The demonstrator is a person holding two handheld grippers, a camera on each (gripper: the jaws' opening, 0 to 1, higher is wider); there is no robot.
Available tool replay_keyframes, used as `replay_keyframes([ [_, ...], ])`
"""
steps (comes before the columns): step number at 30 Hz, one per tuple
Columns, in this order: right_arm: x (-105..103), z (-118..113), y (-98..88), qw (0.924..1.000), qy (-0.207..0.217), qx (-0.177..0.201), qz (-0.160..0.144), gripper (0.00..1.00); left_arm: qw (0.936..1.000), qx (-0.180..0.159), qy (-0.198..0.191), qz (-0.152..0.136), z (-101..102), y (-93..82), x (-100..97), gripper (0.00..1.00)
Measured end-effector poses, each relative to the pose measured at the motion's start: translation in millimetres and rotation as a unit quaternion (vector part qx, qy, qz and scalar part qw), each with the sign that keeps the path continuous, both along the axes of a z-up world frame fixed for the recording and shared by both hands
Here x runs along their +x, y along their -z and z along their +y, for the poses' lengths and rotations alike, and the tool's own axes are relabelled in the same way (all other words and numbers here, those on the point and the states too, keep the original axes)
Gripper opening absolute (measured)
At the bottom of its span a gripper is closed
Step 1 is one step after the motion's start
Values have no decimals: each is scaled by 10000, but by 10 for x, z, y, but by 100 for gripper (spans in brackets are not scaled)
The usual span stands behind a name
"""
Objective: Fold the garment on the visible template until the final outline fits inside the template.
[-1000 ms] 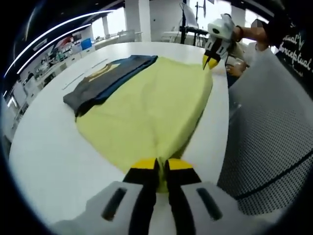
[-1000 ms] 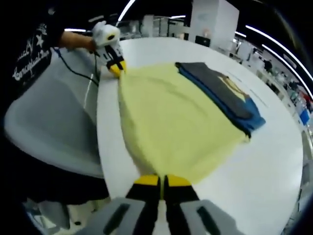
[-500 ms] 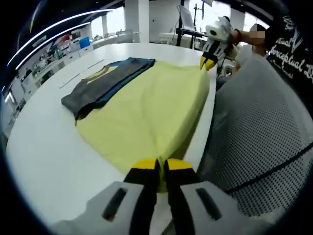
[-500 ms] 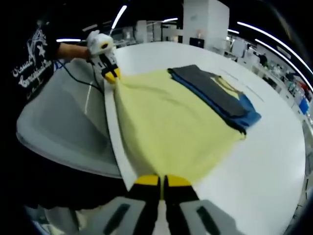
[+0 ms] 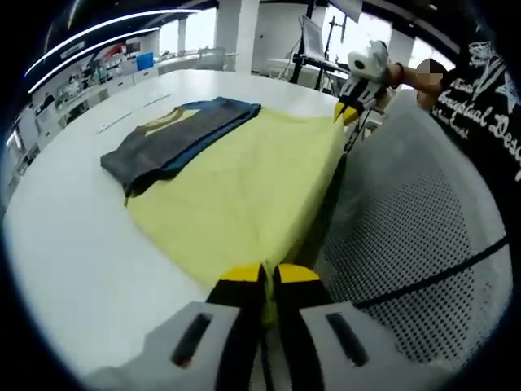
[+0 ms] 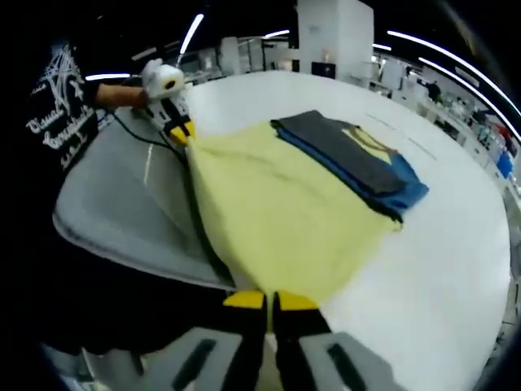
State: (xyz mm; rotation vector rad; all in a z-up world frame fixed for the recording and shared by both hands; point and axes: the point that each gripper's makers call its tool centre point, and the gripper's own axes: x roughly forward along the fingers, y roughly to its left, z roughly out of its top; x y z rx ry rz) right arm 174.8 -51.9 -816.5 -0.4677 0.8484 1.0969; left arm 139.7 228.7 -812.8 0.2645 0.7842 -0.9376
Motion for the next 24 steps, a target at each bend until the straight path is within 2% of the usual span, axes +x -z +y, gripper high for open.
replay_keyframes([
  [5, -62, 9, -22, 10000, 35, 10, 61, 0, 10000, -21, -22, 15, 20, -29, -44, 2],
  [9, -133, -18, -47, 9997, -75, -216, 57, 0, 9999, -97, 26, 99, -19, -99, -108, 2],
  [13, -145, -54, -123, 9995, -74, -282, 95, 0, 9996, -180, 135, 192, -63, -190, -144, 2],
  [18, -6, -50, -274, 9998, 3, -163, -99, 0, 9997, -228, 47, 98, 8, -259, 4, 2],
  [24, 264, -3, -457, 9988, 84, -112, -460, 0, 9995, -258, -130, -114, 64, -438, 248, 2],
])
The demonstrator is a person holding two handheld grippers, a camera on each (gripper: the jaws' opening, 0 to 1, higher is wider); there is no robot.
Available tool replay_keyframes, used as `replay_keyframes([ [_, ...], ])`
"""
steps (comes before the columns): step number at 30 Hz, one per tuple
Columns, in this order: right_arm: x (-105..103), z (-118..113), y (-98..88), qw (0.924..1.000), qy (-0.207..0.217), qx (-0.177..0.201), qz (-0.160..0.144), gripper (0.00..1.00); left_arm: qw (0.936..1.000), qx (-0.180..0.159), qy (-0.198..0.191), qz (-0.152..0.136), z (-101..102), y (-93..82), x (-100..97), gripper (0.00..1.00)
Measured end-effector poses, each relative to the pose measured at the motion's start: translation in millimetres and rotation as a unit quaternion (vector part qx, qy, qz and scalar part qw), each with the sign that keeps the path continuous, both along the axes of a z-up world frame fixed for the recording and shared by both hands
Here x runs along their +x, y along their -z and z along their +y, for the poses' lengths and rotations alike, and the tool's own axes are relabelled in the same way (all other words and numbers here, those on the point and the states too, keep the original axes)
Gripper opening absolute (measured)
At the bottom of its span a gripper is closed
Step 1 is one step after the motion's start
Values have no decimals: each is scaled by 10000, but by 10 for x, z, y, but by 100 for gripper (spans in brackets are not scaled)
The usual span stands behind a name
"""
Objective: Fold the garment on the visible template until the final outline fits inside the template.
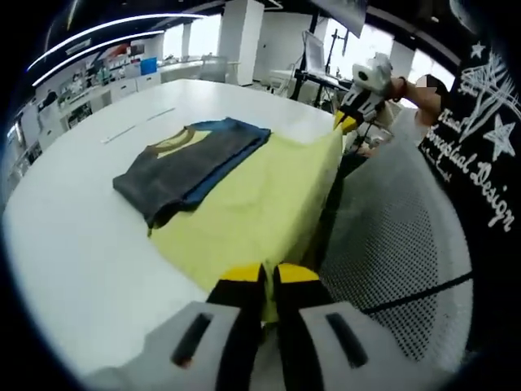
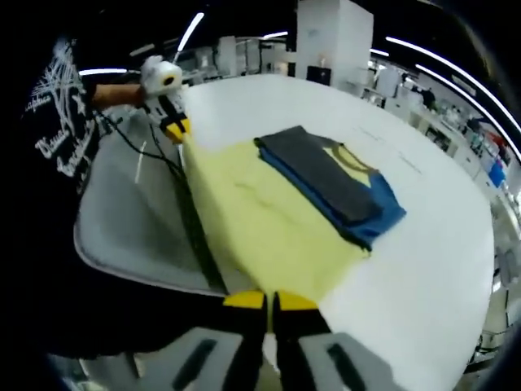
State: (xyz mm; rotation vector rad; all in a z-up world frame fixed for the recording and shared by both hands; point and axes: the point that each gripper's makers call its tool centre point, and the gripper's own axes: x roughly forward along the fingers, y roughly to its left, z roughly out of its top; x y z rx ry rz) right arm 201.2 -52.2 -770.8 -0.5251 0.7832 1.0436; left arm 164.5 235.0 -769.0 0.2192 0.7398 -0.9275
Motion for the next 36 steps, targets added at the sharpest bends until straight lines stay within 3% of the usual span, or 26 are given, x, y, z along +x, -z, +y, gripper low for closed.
replay_keyframes([
  [8, 281, 15, -172, 9993, -37, -66, -358, 0, 9993, 131, -44, -349, 32, -246, 289, 2],
  [14, 567, 44, -335, 9981, 142, -54, -602, 0, 9970, 182, -298, -685, 88, -407, 601, 2],
  [19, 789, 102, -473, 9957, 233, 38, -896, 0, 9898, 240, -1100, -874, 204, -507, 976, 2],
  [20, 836, 121, -503, 9950, 243, 39, -965, 0, 9897, 257, -1119, -851, 193, -510, 996, 2],
  [22, 926, 123, -539, 9938, 371, 12, -1047, 0, 9854, 296, -1202, -1165, 179, -573, 1114, 2],
  [29, 1215, 148, -648, 9897, 599, 52, -1299, 0, 9822, 378, -1309, -1290, 157, -658, 1348, 2],
  [33, 1392, 177, -733, 9866, 649, 63, -1497, 0, 9773, 499, -1340, -1566, 194, -729, 1538, 2],
  [34, 1455, 185, -757, 9851, 660, 58, -1588, 0, 9733, 660, -1319, -1758, 188, -775, 1601, 2],
  [36, 1557, 191, -773, 9828, 720, 0, -1698, 0, 9715, 560, -1451, -1790, 205, -800, 1706, 2],
])
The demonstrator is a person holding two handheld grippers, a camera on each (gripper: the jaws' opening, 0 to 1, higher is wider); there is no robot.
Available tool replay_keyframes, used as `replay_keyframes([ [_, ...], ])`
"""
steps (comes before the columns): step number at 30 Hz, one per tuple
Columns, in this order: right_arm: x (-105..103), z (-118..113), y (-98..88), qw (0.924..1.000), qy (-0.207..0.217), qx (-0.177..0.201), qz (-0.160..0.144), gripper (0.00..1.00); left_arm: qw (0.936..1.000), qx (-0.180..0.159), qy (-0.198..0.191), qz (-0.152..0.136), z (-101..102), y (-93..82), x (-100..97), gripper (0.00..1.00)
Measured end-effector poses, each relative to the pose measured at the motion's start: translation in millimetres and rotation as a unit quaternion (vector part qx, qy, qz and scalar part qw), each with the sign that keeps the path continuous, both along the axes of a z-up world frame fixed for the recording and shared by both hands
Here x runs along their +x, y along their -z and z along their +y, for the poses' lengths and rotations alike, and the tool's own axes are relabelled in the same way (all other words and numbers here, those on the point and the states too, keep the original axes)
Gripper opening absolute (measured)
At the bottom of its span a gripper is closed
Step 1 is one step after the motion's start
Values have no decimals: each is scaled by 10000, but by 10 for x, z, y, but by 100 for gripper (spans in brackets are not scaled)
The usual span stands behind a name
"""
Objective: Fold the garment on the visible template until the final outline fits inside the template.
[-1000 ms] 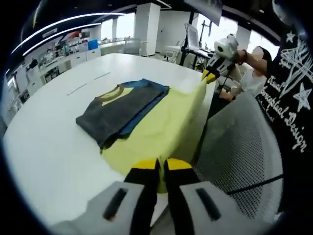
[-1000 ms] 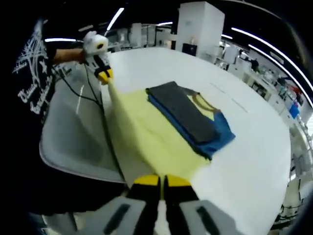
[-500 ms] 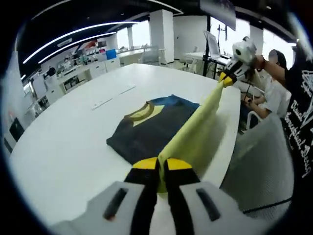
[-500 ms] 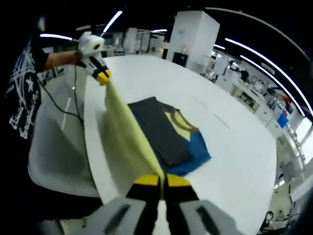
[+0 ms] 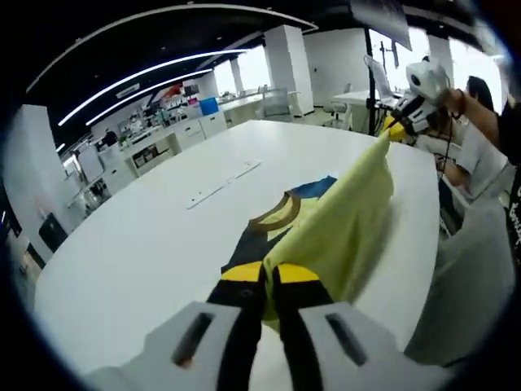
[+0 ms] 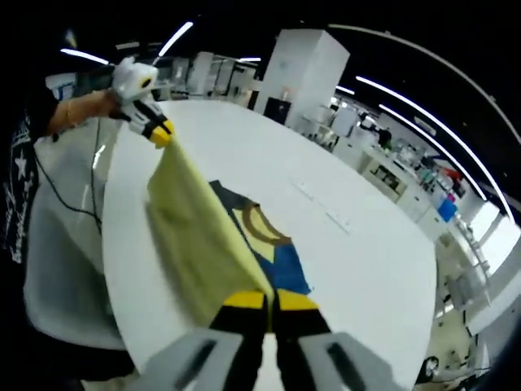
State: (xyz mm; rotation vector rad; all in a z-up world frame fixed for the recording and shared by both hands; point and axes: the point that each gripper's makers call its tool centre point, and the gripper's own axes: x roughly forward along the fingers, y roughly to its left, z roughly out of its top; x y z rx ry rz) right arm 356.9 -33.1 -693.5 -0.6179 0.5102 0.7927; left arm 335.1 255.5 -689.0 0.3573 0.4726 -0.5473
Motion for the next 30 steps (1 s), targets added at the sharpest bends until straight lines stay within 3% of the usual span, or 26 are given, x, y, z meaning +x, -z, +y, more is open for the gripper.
replay_keyframes([
  [2, 111, 2, -13, 9999, 132, 19, -91, 0, 9999, -56, -93, -87, 11, -26, 91, 2],
  [5, 273, 27, -33, 9991, 303, 226, -182, 0, 9993, 252, -195, -211, 102, 7, 260, 2],
  [9, 432, 24, 26, 9985, 487, 230, -126, 0, 9986, 432, -154, -249, 118, 81, 381, 2],
  [16, 621, 23, 208, 9969, 779, 142, -16, 0, 9988, 47, -386, -285, 170, 133, 653, 2],
  [18, 718, 25, 292, 9963, 864, 6, 12, 0, 9989, 7, -415, -206, 162, 216, 732, 2],
  [22, 868, 67, 452, 9934, 1090, 197, 285, 0, 9985, 65, -532, 114, 210, 461, 863, 2],
  [26, 985, 71, 621, 9920, 1176, 129, 433, 0, 9968, -200, -710, 309, 249, 644, 970, 2],
  [30, 1071, 116, 784, 9904, 1270, 21, 542, 0, 9965, 156, -698, 430, 240, 904, 1038, 2],
])
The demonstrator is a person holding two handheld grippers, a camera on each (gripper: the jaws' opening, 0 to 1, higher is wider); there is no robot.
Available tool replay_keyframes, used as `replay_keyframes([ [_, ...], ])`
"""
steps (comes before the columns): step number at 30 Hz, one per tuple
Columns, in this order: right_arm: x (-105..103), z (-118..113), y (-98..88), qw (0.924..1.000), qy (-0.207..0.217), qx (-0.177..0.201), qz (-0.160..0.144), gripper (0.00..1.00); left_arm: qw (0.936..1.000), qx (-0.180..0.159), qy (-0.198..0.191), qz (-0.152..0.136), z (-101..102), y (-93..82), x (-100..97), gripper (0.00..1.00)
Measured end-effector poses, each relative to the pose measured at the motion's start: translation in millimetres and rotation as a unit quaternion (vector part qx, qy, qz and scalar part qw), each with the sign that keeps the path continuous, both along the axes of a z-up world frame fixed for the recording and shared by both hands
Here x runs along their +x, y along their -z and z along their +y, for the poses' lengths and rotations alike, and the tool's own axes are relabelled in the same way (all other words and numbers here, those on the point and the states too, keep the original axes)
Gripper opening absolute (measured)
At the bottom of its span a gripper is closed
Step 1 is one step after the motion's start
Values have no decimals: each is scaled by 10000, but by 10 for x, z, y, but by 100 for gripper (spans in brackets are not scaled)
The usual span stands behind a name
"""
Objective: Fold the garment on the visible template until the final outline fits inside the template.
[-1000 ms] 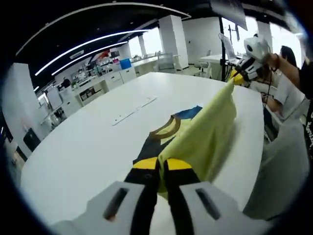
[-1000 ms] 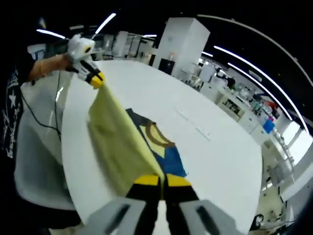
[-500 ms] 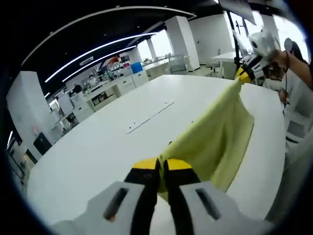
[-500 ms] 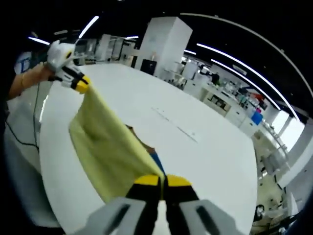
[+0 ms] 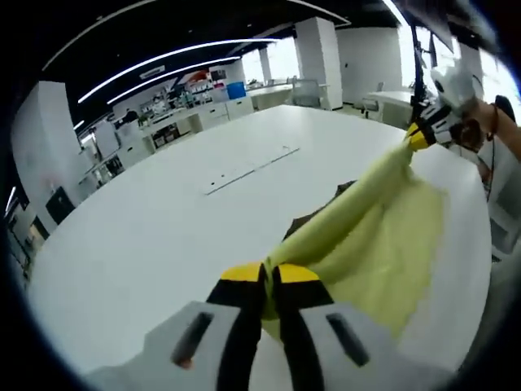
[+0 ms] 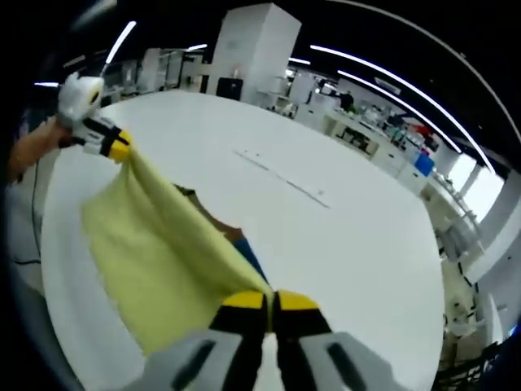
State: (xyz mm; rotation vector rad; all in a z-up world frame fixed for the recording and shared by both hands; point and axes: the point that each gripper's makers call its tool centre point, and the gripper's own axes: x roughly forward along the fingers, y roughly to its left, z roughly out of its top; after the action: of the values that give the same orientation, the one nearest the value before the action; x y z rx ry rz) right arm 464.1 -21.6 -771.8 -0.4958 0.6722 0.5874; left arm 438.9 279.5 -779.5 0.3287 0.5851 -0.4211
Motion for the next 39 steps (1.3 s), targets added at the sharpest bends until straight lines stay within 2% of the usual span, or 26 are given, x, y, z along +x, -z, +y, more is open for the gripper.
replay_keyframes([
  [5, 107, 17, 225, 9994, 53, -329, 130, 0, 9997, -166, -189, 67, 21, 150, 118, 2],
  [9, 174, 38, 354, 9986, -3, -505, 174, 0, 9996, -67, -215, 153, 47, 268, 151, 3],
  [12, 231, 27, 477, 9974, -67, -681, 229, 0, 9989, -196, -377, 202, 66, 371, 197, 4],
  [15, 260, 34, 545, 9963, -144, -821, 218, 0, 9988, -107, -392, 259, 97, 470, 227, 7],
  [19, 297, 37, 643, 9959, -167, -830, 309, 0, 9986, -64, -452, 251, 134, 532, 246, 10],
  [22, 322, 33, 689, 9951, -257, -884, 365, 0, 9984, -231, -448, 259, 120, 527, 257, 10],
  [24, 303, 28, 703, 9947, -316, -897, 382, 0, 9987, -199, -414, 240, 133, 524, 270, 11],
  [27, 308, 15, 749, 9949, -295, -845, 462, 0, 9992, -117, -323, 211, 133, 522, 278, 13],
  [31, 281, 42, 725, 9970, -67, -514, 570, 2, 9994, -49, -282, 207, 147, 521, 269, 15],
  [33, 282, 65, 647, 9983, 70, -163, 547, 5, 9996, 33, -241, 134, 157, 474, 252, 16],
  [36, 291, 36, 531, 9990, 41, -98, 428, 13, 9999, 60, -142, -5, 178, 399, 230, 16],
  [37, 298, 71, 471, 9993, -12, 80, 356, 15, 9999, 118, -93, -77, 184, 372, 226, 16],
  [39, 277, 145, 382, 9977, -39, 526, 416, 17, 9994, 297, -41, -173, 205, 318, 185, 15],
])
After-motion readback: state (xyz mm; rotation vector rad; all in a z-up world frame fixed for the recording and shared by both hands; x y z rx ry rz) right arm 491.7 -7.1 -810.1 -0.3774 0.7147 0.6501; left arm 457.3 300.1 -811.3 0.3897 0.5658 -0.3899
